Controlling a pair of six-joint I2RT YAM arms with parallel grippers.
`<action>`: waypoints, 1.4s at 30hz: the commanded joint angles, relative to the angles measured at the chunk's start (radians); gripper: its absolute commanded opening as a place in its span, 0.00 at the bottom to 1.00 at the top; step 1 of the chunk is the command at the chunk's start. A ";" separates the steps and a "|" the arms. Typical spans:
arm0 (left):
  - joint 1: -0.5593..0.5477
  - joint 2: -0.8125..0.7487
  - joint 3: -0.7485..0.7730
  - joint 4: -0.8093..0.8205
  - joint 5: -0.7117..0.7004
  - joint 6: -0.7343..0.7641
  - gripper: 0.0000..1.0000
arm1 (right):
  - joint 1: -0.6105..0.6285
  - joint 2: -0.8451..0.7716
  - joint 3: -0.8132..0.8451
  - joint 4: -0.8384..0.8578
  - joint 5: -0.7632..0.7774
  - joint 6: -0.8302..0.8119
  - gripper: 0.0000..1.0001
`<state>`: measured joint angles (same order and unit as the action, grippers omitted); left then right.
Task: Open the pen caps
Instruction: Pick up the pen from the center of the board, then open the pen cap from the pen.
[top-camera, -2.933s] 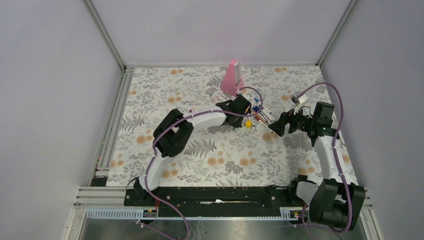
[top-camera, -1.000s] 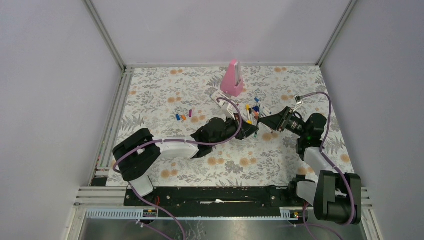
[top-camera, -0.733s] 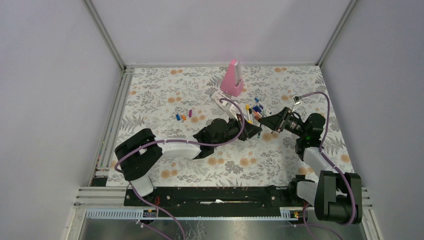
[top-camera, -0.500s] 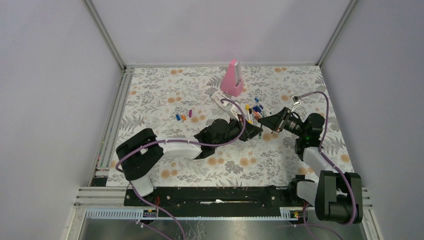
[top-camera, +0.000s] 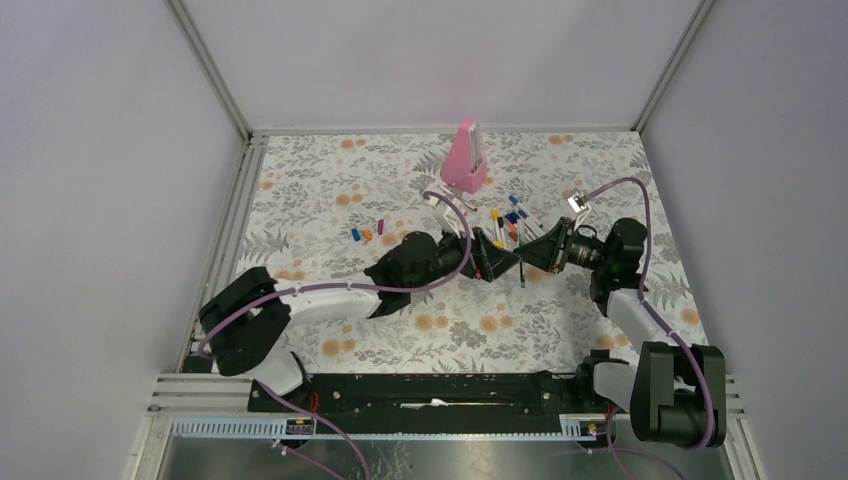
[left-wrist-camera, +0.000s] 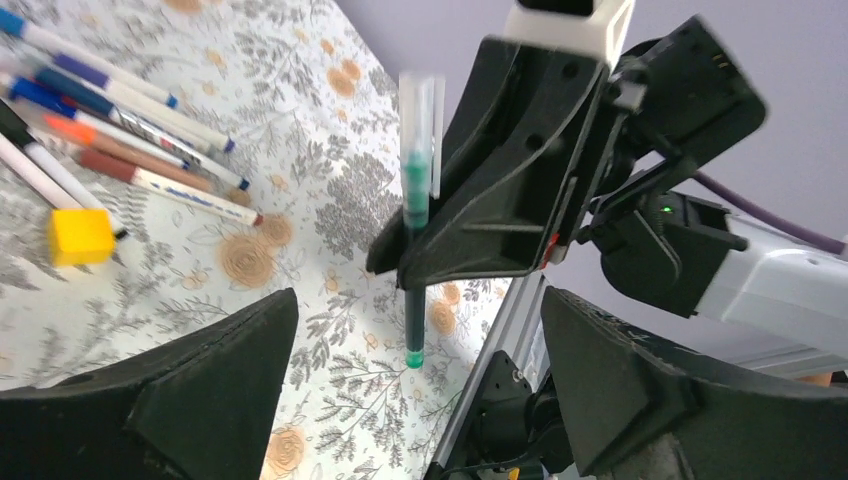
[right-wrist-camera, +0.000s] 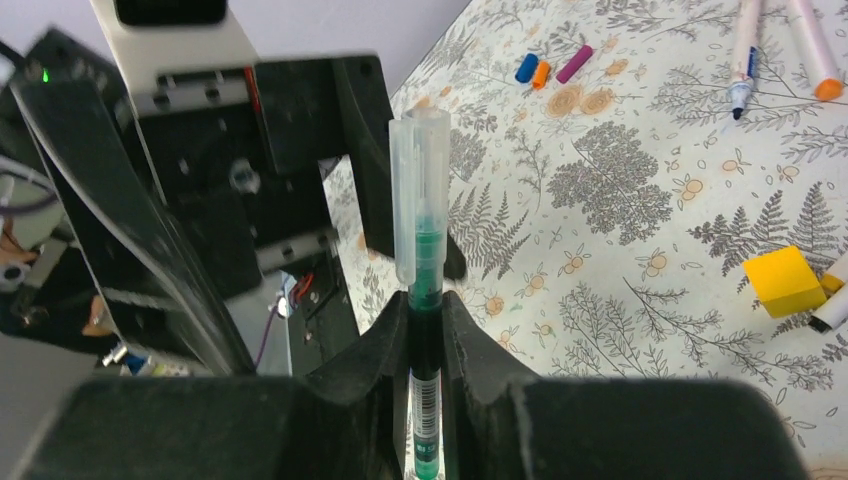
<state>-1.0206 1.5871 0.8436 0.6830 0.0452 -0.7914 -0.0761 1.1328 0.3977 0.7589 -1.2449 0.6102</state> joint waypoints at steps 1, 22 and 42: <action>0.074 -0.111 -0.045 0.037 0.098 0.052 0.99 | 0.007 -0.012 0.052 -0.117 -0.117 -0.201 0.00; 0.154 0.079 0.068 0.264 0.482 -0.012 0.71 | 0.113 0.056 0.093 -0.301 -0.259 -0.364 0.00; 0.136 0.112 0.046 0.402 0.467 -0.081 0.00 | 0.128 0.091 0.110 -0.327 -0.244 -0.363 0.00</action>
<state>-0.8780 1.7241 0.8852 0.9329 0.5121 -0.8616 0.0456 1.2137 0.4774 0.4374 -1.4883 0.2623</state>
